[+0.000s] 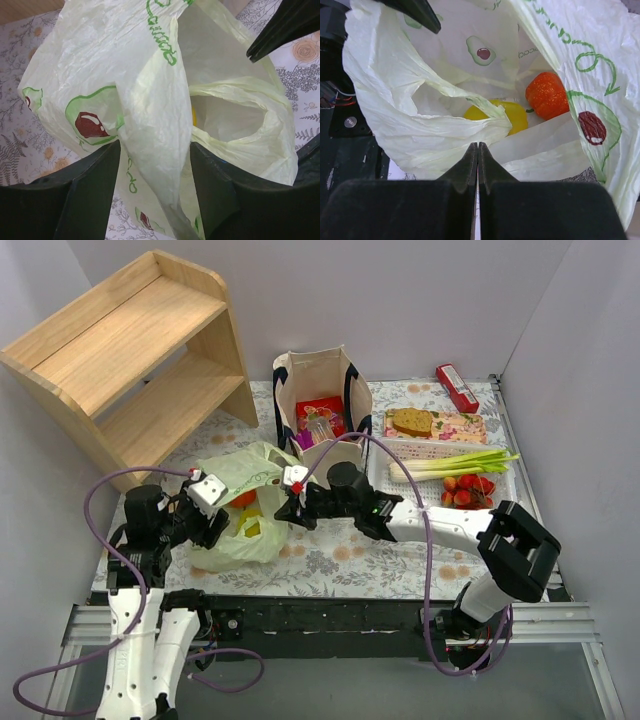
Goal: Untie the knot of the grocery bags and take out the mixed food
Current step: Pick up the fake fruit from the takeout bag.
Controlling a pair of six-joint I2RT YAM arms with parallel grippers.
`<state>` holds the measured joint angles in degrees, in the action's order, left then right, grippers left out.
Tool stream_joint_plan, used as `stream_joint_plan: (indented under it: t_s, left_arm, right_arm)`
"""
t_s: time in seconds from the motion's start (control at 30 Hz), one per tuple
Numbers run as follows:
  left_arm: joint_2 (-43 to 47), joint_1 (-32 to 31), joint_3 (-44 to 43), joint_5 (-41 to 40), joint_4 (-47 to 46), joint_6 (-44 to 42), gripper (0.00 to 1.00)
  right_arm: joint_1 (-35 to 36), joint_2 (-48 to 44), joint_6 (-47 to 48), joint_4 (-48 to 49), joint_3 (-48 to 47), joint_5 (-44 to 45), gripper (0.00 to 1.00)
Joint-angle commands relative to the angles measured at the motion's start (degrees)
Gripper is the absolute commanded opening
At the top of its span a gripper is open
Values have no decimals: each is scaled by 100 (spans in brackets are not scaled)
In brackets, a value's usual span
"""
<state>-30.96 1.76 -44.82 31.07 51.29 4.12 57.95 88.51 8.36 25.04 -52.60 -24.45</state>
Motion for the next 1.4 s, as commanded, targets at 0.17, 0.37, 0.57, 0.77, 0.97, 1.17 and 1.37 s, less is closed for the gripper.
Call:
stream_joint_plan:
  t_s: [0.17,0.37,0.57,0.77,0.97,1.17,1.37]
  left_arm:
    - [-350,26,-546,22,365,467,59]
    - [-279,26,-633,206,443,555,42]
    - [-384,26,-791,294,408,713,24]
    - [-358,26,-809,435,435,687,0]
    - [-376,26,-757,505,540,476,0]
    - [-472,26,-809,672,487,476,0]
    - [-779,26,-950,1041,610,204,0]
  right_arm:
    - [260,781,526,203,-918,317,20]
    - [480,1203,1131,239,-1419,740,24]
    - [629,1634,2827,273,-1490,994,47]
    - [638,2117,4067,650,-1560,1125,49]
    - [612,2407,4332,1038,-1718,1416,52]
    - [612,2811,4437,1240,-1929,1767,57]
    - [542,3346,4569,1338,-2288,1663,68]
